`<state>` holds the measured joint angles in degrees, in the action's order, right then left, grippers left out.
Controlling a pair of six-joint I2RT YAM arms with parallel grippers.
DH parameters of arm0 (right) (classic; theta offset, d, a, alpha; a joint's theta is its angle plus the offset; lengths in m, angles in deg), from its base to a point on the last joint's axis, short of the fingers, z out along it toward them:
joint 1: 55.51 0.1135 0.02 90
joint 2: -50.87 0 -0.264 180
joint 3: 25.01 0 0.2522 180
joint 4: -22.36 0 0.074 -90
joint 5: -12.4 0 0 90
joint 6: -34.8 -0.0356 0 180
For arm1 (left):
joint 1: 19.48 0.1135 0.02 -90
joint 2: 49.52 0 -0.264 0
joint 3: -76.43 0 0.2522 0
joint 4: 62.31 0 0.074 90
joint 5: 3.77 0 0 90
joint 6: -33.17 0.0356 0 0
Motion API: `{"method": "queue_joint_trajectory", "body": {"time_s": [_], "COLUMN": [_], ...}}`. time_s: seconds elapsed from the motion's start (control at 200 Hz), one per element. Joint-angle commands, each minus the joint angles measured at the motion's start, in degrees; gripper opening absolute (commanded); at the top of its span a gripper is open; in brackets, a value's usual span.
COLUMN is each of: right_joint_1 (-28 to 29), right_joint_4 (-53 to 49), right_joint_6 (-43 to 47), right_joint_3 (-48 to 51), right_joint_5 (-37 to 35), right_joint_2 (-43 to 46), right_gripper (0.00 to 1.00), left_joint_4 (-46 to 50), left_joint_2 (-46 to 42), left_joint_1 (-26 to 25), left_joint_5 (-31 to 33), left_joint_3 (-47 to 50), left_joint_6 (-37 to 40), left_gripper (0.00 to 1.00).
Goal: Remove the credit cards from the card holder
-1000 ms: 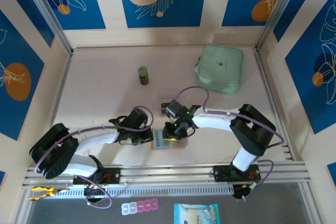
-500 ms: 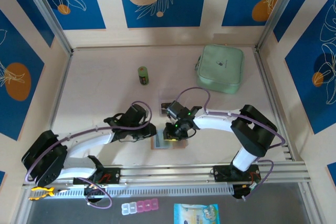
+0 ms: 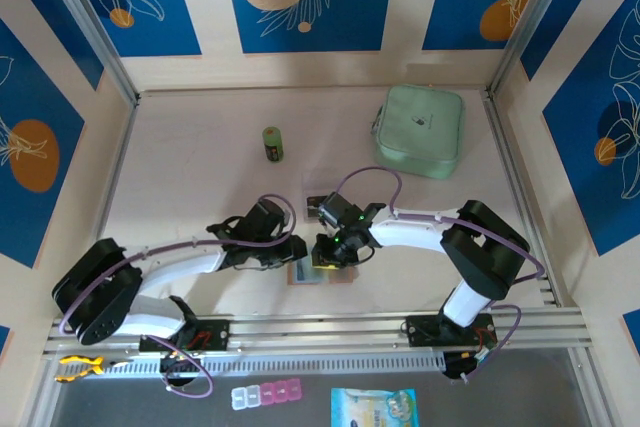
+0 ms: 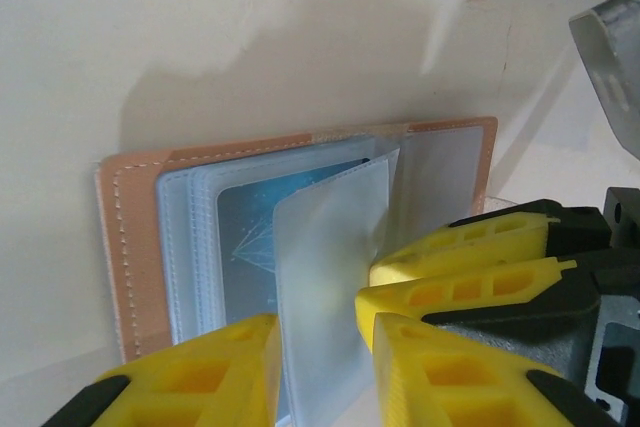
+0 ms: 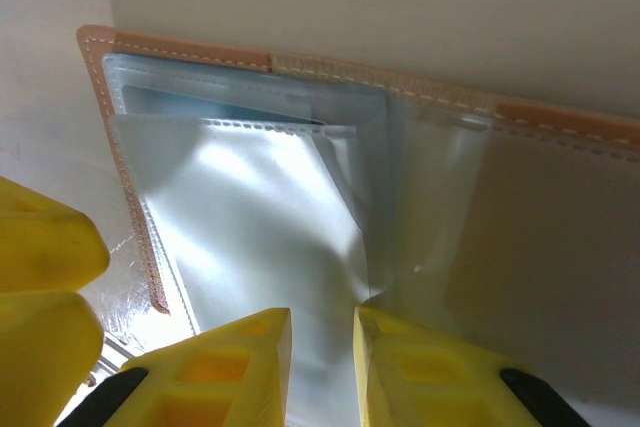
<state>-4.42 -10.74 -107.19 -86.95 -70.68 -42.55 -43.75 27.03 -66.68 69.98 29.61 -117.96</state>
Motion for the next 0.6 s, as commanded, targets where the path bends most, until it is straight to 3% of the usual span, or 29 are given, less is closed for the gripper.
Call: {"method": "queue_joint_trajectory", "body": {"time_s": [0.0, 0.415, 0.595], "right_joint_1": [-0.29, -0.29, -0.3], "right_joint_4": [-0.22, 0.44, 0.57], "right_joint_6": [-0.88, -1.22, -1.45], "right_joint_3": [1.07, 1.77, 1.8], "right_joint_5": [1.17, 1.62, 1.65], "right_joint_2": [1.32, 1.34, 2.34], "right_gripper": [0.25, 0.25, 0.25], "left_joint_4": [-2.17, -2.6, -3.05], "left_joint_2": [1.26, 3.83, 3.78], "left_joint_1": [-1.05, -2.02, -2.37], "left_joint_5": [-0.98, -0.79, -0.89], "left_joint_3": [0.54, 0.71, 0.54], "left_joint_6": [-1.14, -1.81, -2.15], "left_gripper": [0.3, 0.3, 0.24]}}
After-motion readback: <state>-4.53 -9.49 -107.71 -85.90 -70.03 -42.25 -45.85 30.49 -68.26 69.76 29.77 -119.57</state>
